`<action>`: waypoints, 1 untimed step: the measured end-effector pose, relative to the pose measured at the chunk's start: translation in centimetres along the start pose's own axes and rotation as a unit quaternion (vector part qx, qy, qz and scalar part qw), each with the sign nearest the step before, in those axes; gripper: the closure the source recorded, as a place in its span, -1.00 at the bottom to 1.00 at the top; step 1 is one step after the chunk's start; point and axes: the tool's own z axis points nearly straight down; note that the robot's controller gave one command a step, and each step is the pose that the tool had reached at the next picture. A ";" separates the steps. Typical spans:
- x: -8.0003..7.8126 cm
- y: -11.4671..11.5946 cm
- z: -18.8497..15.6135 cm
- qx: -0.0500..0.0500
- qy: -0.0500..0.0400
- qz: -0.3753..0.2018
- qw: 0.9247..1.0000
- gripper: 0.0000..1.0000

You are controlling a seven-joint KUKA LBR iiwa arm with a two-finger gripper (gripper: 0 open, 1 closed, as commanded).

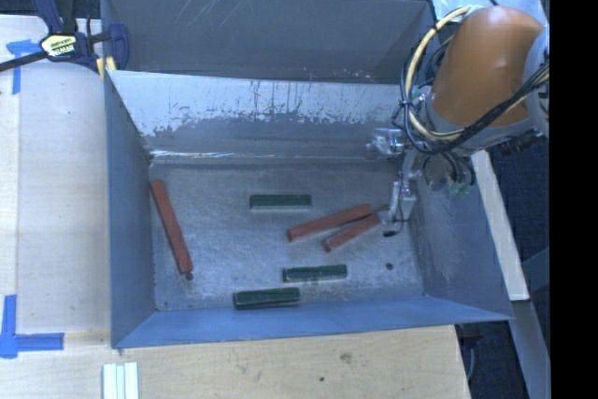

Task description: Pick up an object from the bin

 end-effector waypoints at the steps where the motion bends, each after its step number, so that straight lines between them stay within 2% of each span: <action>1: -1.2 -1.0 5.5 -0.001 -0.005 -0.005 1.000 -1.00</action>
Offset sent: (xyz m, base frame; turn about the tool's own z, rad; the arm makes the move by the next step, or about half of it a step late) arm -0.0236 0.0196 -0.1093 -0.0298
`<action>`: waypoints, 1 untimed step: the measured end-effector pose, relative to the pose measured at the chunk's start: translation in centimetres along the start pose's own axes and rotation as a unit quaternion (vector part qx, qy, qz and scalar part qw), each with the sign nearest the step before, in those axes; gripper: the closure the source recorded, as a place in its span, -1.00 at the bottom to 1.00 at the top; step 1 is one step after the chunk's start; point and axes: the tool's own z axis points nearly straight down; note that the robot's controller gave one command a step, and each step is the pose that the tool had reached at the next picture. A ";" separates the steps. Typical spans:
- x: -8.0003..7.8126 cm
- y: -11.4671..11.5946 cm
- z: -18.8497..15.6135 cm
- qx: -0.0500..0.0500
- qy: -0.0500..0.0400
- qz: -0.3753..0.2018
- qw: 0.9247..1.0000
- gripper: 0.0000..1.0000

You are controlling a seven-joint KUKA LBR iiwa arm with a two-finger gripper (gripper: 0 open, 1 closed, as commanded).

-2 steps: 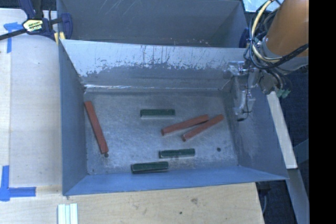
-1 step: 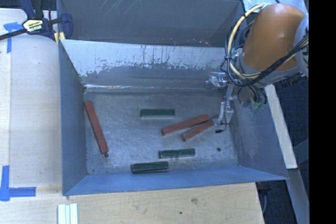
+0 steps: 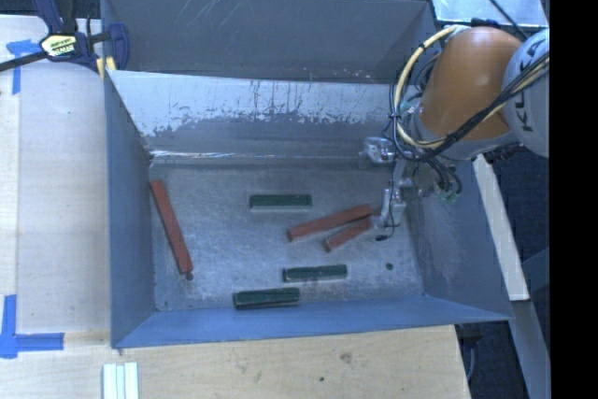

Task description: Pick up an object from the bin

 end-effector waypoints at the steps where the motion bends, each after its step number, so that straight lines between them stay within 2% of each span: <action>1: 3.5 3.0 5.3 0.001 0.003 -0.011 1.000 1.00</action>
Offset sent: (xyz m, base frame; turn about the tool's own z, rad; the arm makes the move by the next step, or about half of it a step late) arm 0.0000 0.0000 0.0000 0.0000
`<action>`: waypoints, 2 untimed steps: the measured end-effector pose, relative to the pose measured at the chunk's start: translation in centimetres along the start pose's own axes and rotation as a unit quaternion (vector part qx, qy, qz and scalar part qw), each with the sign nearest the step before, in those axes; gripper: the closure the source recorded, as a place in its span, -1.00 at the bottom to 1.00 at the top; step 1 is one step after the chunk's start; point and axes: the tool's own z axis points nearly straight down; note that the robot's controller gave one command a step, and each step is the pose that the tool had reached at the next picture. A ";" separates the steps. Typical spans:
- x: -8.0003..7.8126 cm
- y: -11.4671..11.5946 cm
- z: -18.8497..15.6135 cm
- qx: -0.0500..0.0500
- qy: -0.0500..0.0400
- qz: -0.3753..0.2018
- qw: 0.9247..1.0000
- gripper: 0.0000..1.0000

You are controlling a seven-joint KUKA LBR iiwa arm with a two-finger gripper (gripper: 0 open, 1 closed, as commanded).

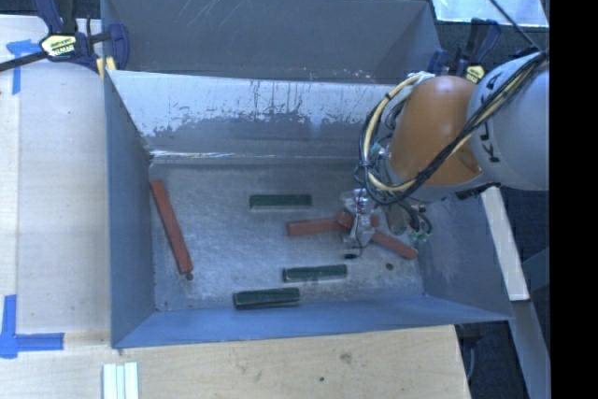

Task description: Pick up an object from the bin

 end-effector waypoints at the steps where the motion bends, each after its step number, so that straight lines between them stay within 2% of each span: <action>1: 0.0 0.0 0.0 0.000 0.001 0.000 1.000 -1.00; 2: 0.0 0.0 0.0 0.000 0.000 -0.001 1.000 1.00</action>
Offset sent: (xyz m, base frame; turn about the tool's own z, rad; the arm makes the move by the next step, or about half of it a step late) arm 0.0000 0.0000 0.0000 0.0000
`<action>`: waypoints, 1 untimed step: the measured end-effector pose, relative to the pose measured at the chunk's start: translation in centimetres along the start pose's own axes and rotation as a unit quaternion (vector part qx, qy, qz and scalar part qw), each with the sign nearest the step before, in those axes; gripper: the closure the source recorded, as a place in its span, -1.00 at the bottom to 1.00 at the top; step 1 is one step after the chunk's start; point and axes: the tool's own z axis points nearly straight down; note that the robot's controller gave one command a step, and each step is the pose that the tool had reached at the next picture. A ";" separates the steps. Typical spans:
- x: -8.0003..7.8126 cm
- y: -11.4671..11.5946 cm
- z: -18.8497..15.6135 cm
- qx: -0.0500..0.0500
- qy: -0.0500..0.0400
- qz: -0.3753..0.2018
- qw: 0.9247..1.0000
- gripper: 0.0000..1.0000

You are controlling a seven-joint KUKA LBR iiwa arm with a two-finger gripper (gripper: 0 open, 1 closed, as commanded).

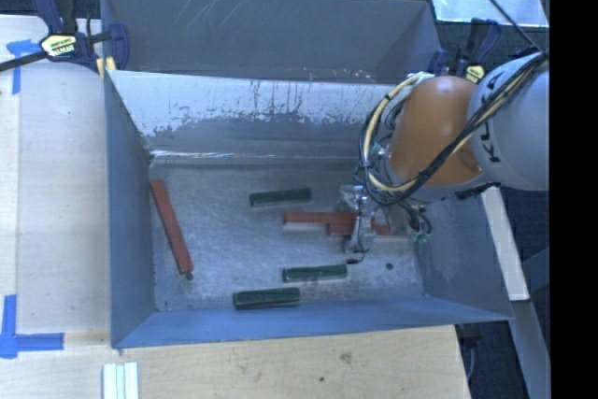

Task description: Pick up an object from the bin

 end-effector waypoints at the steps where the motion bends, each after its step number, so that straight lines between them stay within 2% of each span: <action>1: 0.0 0.0 0.0 0.000 0.000 0.000 1.000 1.00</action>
Offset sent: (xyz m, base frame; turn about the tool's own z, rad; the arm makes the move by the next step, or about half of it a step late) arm 0.0128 0.0111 0.1061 -0.0403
